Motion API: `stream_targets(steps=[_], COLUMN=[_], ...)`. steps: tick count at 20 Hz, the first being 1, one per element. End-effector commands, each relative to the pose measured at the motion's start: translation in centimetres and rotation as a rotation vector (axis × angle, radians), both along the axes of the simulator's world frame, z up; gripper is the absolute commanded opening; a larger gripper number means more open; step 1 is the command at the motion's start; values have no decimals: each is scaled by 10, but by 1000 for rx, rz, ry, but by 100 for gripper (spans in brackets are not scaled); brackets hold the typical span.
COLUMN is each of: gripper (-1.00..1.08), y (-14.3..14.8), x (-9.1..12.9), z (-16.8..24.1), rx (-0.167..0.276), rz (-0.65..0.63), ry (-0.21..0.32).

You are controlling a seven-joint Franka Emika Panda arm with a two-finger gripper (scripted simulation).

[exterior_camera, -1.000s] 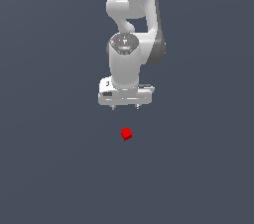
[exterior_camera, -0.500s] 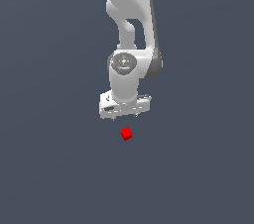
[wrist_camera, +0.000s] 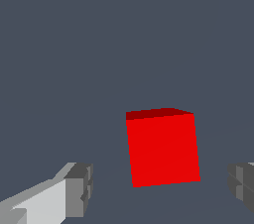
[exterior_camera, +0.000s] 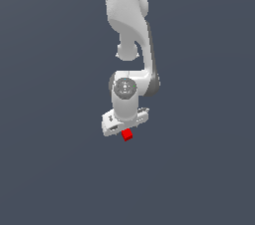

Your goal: Pick up the red cube and move it to a goal position.

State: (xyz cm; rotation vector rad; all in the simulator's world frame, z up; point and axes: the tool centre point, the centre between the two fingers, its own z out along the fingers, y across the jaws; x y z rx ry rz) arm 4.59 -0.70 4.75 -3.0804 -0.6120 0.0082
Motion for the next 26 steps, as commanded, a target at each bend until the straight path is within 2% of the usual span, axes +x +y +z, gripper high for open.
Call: stream_targets(steps=[1,10,11,26], gripper=[100,100,-100,-100], y=[2,4,4,2], x=[6,14,14,10], z=[-11,-27,-27,-27], rx=[1,1,1,0], rz=[38,91,91,90], ry=[-3,-5,-5,-5])
